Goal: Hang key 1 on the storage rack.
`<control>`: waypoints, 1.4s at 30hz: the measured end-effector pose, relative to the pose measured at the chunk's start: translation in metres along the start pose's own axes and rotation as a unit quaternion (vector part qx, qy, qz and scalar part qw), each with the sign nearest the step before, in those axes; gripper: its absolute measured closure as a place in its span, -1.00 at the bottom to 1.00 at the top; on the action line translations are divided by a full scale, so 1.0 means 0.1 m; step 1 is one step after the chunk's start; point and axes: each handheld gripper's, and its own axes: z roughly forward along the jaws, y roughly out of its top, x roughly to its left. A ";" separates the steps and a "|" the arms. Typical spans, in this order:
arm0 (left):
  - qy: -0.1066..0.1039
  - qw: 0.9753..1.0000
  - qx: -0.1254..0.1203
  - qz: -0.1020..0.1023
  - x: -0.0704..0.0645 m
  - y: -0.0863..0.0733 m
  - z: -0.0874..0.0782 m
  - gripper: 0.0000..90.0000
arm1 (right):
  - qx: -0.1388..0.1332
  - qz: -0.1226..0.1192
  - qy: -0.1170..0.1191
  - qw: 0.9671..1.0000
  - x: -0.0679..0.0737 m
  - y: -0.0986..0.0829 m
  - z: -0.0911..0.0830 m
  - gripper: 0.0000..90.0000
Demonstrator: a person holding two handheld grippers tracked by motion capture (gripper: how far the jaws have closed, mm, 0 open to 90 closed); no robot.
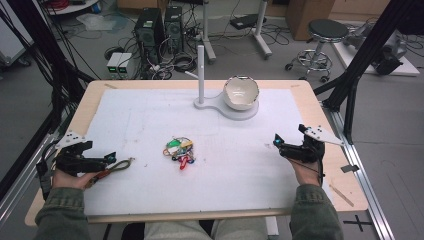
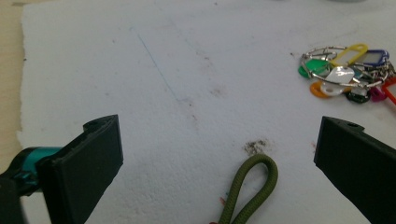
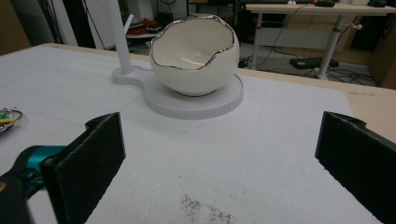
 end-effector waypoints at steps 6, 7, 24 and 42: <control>-0.009 0.999 0.034 0.006 0.00 -0.01 0.03 -0.96 | 0.001 0.000 0.002 1.000 0.00 0.00 0.00 -0.99; -0.011 0.999 0.043 0.010 0.00 -0.01 0.04 -0.96 | 0.001 -0.001 0.002 1.000 0.00 0.00 0.00 -0.99; -0.027 0.991 0.125 0.030 0.00 -0.07 0.06 -0.96 | 0.004 -0.005 0.004 1.000 0.00 0.00 0.01 -0.99; -0.039 0.982 0.181 0.040 0.03 -0.17 0.02 -0.60 | 0.008 -0.008 0.002 1.000 0.01 -0.01 0.01 -0.99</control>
